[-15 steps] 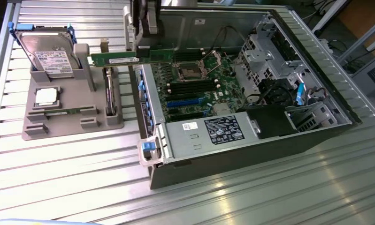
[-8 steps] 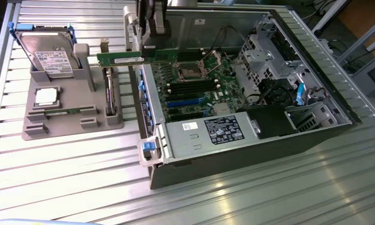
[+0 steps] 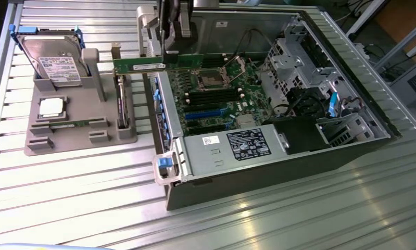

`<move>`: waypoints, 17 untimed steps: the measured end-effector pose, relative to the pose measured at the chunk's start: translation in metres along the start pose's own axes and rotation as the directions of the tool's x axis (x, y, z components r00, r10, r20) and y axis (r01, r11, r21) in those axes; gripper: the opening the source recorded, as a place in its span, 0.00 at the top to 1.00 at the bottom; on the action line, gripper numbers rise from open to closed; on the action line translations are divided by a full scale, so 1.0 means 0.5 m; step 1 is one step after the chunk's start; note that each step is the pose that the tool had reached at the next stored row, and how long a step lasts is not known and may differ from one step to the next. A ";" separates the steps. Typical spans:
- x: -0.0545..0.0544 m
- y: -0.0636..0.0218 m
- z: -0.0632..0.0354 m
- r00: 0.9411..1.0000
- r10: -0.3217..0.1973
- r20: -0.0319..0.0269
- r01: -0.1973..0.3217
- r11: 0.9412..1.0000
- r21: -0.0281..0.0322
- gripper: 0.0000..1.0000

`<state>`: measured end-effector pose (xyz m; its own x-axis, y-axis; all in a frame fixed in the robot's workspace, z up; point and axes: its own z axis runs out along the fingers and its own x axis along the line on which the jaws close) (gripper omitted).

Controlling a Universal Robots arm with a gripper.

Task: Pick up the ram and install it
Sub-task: 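Pick up the ram and move it above insertion slot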

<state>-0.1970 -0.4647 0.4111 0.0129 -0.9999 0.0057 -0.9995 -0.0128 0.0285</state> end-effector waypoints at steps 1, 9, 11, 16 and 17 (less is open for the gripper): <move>0.000 -0.001 0.000 1.000 0.000 0.000 0.000 1.000 0.000 0.88; 0.000 -0.021 -0.001 1.000 0.000 -0.002 0.000 1.000 0.000 0.88; 0.000 -0.024 -0.001 1.000 0.000 -0.002 0.000 1.000 0.000 0.88; 0.000 -0.033 -0.001 1.000 0.000 -0.003 0.000 1.000 0.000 0.88; 0.000 -0.036 -0.001 1.000 0.000 -0.003 0.000 1.000 0.000 0.88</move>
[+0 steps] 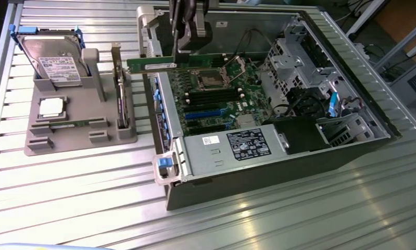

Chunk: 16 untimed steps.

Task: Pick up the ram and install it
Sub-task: 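Pick up the ram and move it above insertion slot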

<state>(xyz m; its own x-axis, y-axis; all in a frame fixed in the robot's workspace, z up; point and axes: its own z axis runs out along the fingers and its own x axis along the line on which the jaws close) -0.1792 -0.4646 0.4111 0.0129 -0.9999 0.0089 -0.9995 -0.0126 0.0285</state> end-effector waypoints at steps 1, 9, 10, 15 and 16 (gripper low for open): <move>0.000 -0.002 0.000 1.000 0.000 0.000 0.000 1.000 0.000 0.88; 0.000 -0.015 0.000 1.000 0.000 -0.002 0.000 1.000 0.000 0.88; 0.000 -0.016 -0.001 1.000 0.000 -0.002 0.000 1.000 0.000 0.88; 0.000 -0.027 -0.001 1.000 0.000 -0.003 0.000 1.000 0.000 0.88; 0.000 -0.028 -0.001 1.000 0.000 -0.004 0.000 1.000 0.000 0.88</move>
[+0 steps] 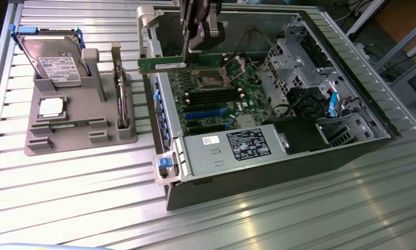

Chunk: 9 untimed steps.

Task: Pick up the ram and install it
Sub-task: 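Pick up the ram and move it above insertion slot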

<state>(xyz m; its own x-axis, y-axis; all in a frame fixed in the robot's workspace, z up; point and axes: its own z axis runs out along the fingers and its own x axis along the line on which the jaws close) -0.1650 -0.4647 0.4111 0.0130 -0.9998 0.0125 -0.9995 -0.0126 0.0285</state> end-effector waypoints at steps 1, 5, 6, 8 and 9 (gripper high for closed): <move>0.000 -0.002 0.000 1.000 0.000 -0.001 0.000 1.000 0.000 0.88; 0.000 -0.009 0.000 1.000 0.000 -0.002 0.000 1.000 0.000 0.88; 0.000 -0.010 0.000 1.000 0.000 -0.002 0.000 1.000 0.000 0.88; 0.000 -0.013 0.000 1.000 0.000 -0.003 0.000 1.000 0.000 0.88; 0.000 -0.015 0.000 1.000 0.000 -0.003 0.000 1.000 0.000 0.88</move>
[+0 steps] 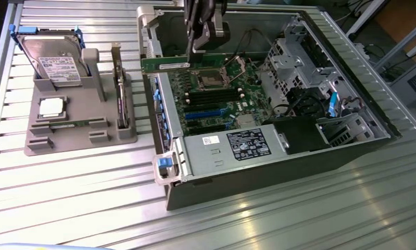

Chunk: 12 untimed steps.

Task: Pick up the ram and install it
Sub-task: 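Pick up the ram and move it above insertion slot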

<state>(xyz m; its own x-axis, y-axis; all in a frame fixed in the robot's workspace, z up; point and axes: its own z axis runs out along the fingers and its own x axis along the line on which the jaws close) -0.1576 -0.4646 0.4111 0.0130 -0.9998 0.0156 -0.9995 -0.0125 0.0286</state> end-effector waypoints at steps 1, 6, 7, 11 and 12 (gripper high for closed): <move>0.000 -0.001 0.000 1.000 0.000 0.000 0.000 1.000 0.000 0.88; 0.000 -0.008 0.000 1.000 0.000 -0.002 0.000 1.000 0.000 0.88; 0.000 -0.011 0.000 1.000 0.000 -0.002 0.000 1.000 0.000 0.88; 0.000 -0.018 -0.001 1.000 0.000 -0.004 0.000 1.000 0.000 0.88; 0.000 -0.020 -0.001 1.000 0.000 -0.004 0.000 1.000 0.000 0.88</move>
<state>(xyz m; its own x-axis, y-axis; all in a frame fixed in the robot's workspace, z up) -0.1474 -0.4647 0.4111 0.0130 -0.9997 0.0199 -0.9995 -0.0124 0.0286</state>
